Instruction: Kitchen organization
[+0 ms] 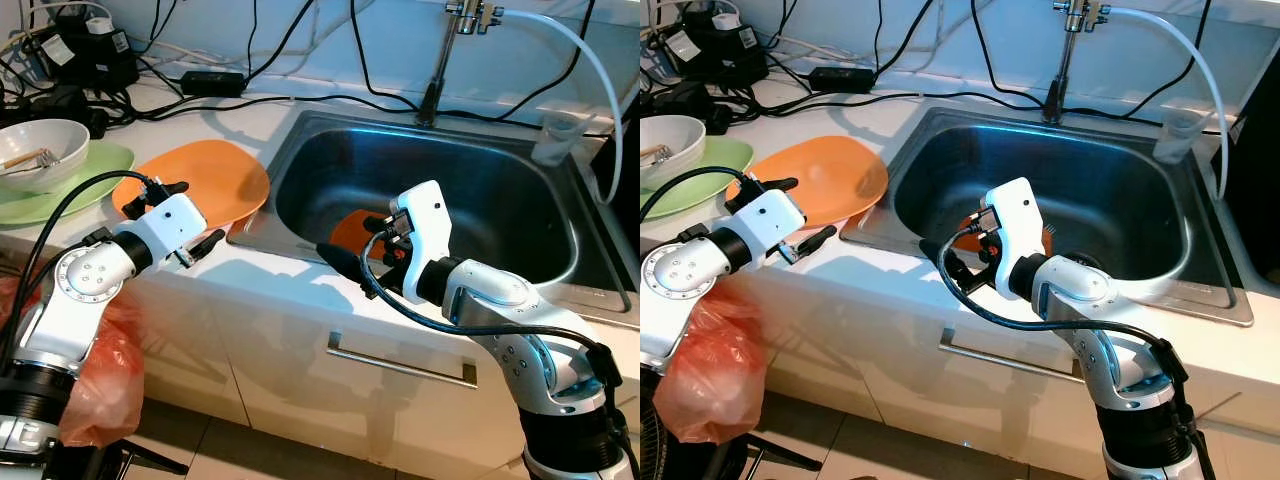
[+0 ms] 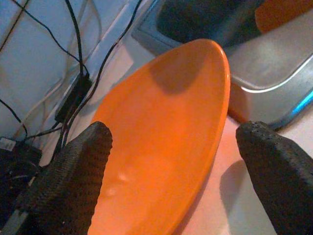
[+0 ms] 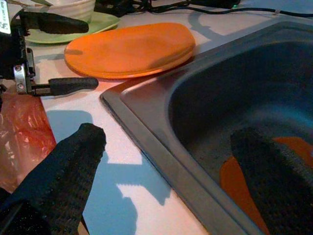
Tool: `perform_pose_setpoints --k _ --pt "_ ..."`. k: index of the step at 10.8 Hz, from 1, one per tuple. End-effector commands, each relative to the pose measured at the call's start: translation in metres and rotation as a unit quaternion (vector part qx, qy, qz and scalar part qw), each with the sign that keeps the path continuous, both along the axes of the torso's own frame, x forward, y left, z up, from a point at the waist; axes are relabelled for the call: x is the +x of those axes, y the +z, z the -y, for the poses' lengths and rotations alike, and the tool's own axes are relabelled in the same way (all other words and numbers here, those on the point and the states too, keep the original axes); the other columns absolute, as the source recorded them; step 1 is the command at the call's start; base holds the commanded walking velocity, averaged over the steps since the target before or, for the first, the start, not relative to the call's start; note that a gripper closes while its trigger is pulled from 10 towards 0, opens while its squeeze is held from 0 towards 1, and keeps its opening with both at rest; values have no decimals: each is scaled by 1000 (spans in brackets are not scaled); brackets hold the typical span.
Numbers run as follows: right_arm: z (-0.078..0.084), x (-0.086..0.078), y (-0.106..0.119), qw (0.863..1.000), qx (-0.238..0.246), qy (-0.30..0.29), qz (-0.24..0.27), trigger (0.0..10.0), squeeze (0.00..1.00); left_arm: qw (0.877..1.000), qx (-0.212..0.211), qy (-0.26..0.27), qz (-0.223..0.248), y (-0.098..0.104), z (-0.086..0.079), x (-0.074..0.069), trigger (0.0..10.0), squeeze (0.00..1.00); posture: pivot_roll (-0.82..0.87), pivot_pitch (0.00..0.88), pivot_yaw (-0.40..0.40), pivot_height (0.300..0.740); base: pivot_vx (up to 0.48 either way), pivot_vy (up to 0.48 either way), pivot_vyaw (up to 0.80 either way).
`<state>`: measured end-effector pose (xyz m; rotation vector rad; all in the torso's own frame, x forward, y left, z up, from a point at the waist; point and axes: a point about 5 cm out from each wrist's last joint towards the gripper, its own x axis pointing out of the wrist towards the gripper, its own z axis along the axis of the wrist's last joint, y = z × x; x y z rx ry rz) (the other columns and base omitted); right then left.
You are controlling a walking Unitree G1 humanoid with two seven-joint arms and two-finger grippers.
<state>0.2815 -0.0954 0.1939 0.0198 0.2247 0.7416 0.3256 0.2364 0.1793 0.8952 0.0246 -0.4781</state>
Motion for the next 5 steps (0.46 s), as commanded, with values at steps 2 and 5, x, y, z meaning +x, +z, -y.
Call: perform_pose_setpoints --k 2,5 --pt "-1 0 5 1000 0 -1 13 10000 0 999 50 -10 -9 -3 -9 2 10000 0 78 25 -10 740 0 0 0" --pt "0 0 5 1000 -1 -7 15 10000 0 993 111 20 -36 -22 -32 1 10000 0 67 22 -13 740 0 0 0"
